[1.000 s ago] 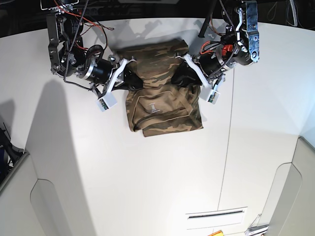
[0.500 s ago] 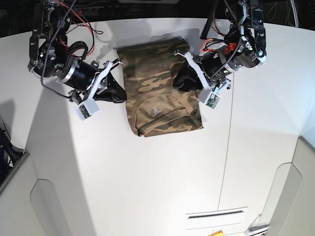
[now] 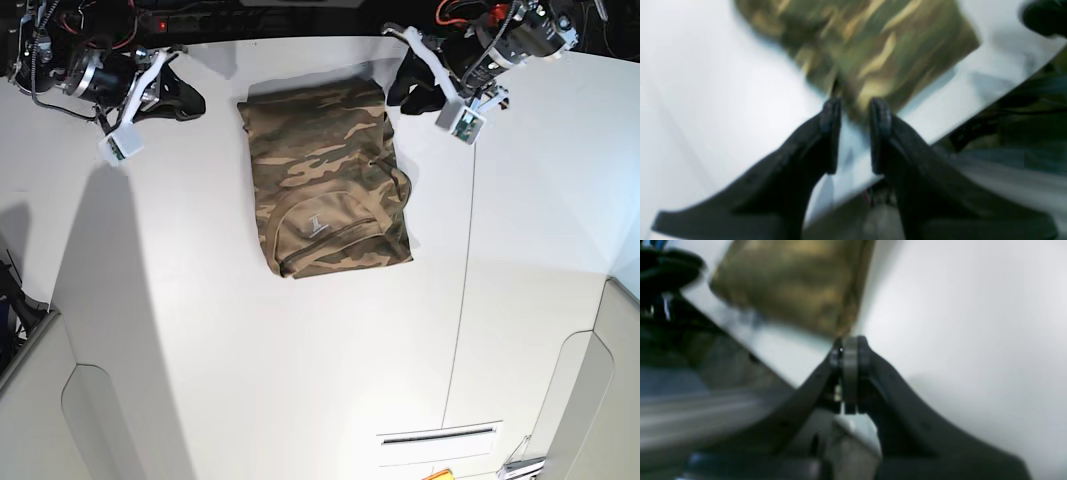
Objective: Fold the T-shirt properly
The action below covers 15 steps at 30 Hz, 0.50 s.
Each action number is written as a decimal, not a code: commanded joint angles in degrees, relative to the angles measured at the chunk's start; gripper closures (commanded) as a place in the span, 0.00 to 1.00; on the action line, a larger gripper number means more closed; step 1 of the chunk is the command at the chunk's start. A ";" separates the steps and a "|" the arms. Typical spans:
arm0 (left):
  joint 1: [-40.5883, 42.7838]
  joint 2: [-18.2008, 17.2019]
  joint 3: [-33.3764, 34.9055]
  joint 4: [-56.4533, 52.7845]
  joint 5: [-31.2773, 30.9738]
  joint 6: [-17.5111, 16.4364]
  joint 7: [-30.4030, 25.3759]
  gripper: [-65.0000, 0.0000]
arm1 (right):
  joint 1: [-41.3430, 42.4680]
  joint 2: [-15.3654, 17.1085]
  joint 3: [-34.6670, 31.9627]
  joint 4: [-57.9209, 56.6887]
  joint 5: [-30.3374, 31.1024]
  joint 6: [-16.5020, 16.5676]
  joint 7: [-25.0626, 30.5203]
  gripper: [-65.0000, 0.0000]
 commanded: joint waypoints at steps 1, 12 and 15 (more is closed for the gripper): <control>2.51 -0.04 -1.22 1.66 -0.92 -0.48 -0.26 0.75 | -1.53 1.66 0.26 0.90 2.01 0.42 0.24 1.00; 20.15 -6.12 -5.92 1.09 -4.39 -0.87 1.53 0.75 | -13.73 10.58 -0.68 0.87 4.48 0.57 -0.42 1.00; 22.18 -7.52 -5.88 -2.54 -4.37 -0.87 1.53 0.75 | -15.87 12.96 -3.37 0.83 3.30 0.55 -0.37 1.00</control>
